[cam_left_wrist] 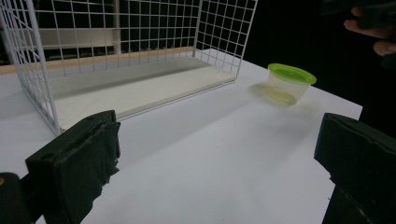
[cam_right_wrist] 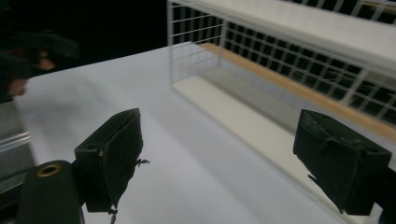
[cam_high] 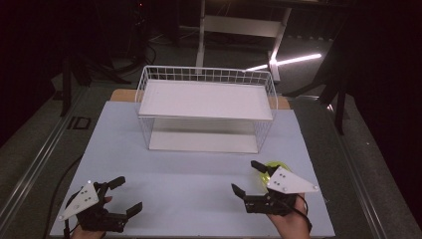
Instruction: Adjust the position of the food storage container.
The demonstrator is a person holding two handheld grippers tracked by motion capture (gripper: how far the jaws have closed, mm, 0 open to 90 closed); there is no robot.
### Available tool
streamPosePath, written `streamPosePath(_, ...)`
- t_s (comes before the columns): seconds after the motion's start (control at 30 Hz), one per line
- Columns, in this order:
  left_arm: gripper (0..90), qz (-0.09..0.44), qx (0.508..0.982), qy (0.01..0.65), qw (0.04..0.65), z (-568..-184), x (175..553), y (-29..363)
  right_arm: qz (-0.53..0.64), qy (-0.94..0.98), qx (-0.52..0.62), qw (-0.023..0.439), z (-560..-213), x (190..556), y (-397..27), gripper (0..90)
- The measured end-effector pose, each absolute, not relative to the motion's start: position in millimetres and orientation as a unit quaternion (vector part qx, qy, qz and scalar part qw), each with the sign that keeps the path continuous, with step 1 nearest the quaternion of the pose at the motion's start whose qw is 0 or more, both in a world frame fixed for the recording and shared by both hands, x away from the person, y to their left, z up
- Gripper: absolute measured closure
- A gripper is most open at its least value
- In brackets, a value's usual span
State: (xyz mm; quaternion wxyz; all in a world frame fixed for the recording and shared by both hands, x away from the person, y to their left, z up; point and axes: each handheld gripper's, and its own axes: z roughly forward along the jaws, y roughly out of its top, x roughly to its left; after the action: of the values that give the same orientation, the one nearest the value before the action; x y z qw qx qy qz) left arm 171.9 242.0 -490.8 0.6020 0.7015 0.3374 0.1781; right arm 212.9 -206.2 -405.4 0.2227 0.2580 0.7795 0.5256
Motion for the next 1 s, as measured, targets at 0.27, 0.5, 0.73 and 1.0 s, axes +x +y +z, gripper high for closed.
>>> streamPosePath(0.27, 1.1, 0.175, 0.701, 0.335, 0.605, -491.1, 172.2, 242.0, 0.512, 0.763, 0.295, 0.261, -396.7, 238.3, -232.1, 21.3)
streamPosePath(0.5, 1.1, 0.175, 0.7, 0.335, 0.607, -490.8, 171.7, 241.2, 0.493, 0.756, 0.33, 0.276, -401.8, 255.2, -256.3, 28.0)
streamPosePath(0.73, 1.1, 0.174, 0.7, 0.335, 0.607, -491.3, 172.3, 241.0, 0.472, 0.745, 0.368, 0.296, -412.9, 268.2, -283.0, 34.4)
streamPosePath(1.0, 1.1, 0.174, 0.699, 0.335, 0.607, -491.4, 172.2, 240.9, 0.432, 0.738, 0.421, 0.303, -437.6, 273.4, -309.8, 57.6)
